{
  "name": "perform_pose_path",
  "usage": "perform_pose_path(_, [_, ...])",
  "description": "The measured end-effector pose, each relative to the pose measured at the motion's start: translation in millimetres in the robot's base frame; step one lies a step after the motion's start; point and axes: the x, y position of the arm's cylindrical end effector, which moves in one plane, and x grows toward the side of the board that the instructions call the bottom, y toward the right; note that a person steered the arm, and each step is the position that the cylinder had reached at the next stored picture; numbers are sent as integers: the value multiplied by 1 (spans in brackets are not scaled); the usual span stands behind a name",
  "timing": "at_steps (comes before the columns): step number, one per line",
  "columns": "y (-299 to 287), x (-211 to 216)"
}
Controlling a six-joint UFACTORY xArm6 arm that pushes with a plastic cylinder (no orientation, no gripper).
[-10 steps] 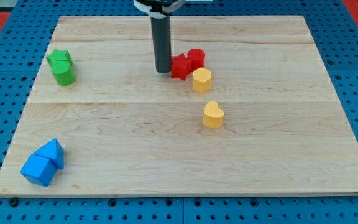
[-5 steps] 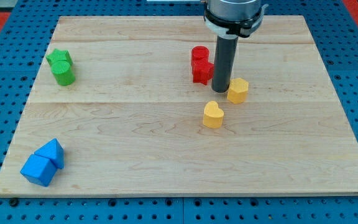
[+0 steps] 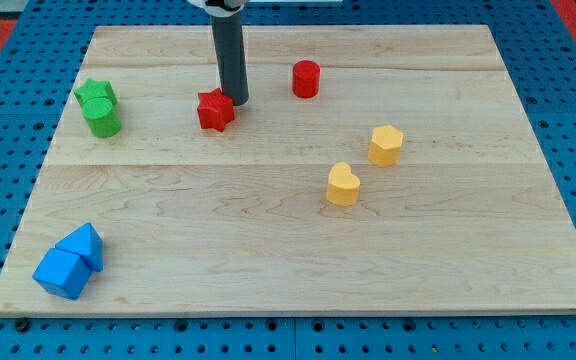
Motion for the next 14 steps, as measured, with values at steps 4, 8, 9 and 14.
perform_pose_path(4, [-35,13])
perform_pose_path(8, [-241,9])
perform_pose_path(9, [-241,8])
perform_pose_path(14, [-86,-74])
